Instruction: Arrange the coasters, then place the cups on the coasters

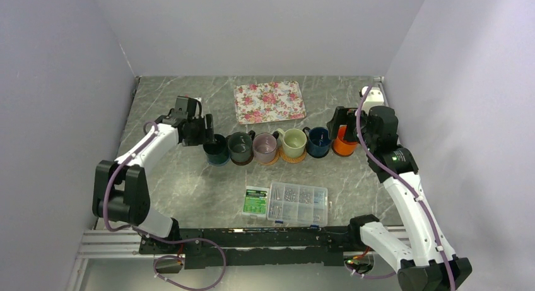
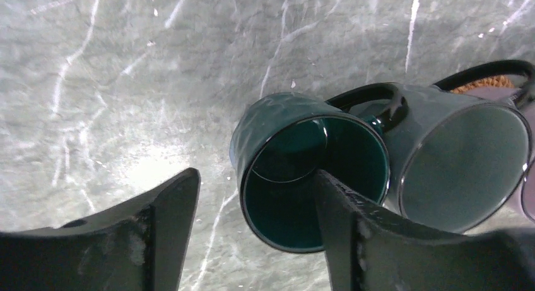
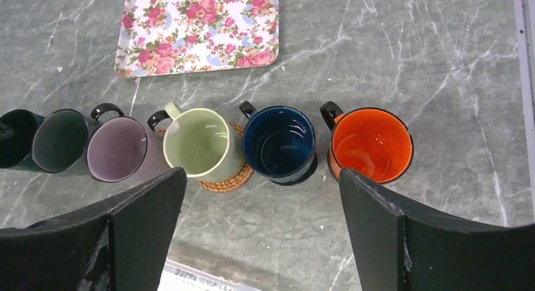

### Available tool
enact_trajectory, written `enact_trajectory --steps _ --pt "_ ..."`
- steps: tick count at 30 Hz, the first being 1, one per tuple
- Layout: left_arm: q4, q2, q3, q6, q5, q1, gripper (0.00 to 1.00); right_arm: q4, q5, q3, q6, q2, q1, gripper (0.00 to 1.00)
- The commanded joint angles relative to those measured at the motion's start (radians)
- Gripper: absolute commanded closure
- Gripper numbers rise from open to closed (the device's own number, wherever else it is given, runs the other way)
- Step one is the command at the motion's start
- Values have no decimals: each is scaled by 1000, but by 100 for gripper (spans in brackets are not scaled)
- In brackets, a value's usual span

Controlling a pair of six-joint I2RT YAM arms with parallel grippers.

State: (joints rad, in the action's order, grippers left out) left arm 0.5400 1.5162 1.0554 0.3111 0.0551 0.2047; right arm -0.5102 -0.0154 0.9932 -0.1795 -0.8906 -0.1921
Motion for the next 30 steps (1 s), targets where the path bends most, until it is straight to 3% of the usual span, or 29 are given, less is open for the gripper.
enact_trajectory --steps 1,4,6,12,23,30 --pt "-29 -102 9 23 -26 3 20 10 -15 5 -10 -5 6 3" --pt "-48 -166 -7 36 -49 1 16 -2 12 14 -22 -22 11 0" --pt "-60 -215 -14 45 -54 -1 7 -11 53 21 -29 -30 18 0" --pt "-28 -352 40 70 -191 -4 6 -4 159 27 -33 -6 32 0" --pt "-103 -581 119 -31 -319 -3 6 203 267 -95 93 244 32 0" --pt "-216 -688 -22 -113 -379 -3 6 269 246 -189 98 328 31 0"
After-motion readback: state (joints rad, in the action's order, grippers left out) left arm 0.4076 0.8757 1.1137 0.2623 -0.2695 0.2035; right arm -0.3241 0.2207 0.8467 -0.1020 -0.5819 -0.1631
